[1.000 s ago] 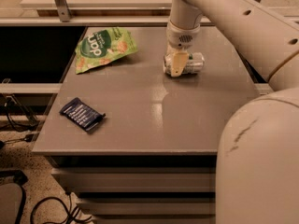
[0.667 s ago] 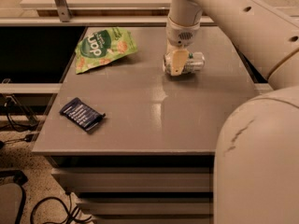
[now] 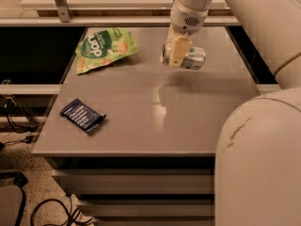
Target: Place 7up can upright
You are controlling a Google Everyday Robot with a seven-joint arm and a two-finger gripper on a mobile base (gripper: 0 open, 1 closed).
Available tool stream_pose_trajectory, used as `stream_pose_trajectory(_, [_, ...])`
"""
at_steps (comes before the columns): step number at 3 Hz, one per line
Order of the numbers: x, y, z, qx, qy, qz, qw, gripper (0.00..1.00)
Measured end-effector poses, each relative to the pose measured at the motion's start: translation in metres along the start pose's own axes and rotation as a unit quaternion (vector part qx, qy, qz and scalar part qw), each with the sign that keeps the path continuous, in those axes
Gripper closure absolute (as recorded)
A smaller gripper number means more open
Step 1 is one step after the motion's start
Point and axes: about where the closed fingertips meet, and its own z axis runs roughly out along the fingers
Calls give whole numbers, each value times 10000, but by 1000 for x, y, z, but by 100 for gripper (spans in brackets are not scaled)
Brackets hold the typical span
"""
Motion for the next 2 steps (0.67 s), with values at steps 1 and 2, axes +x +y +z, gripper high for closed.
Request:
stream_pose_trajectory(1, [-14, 4, -27, 137, -708, 385, 9967, 100])
stream_pose_trajectory(2, [-20, 9, -47, 411, -1121, 1011, 9877, 100])
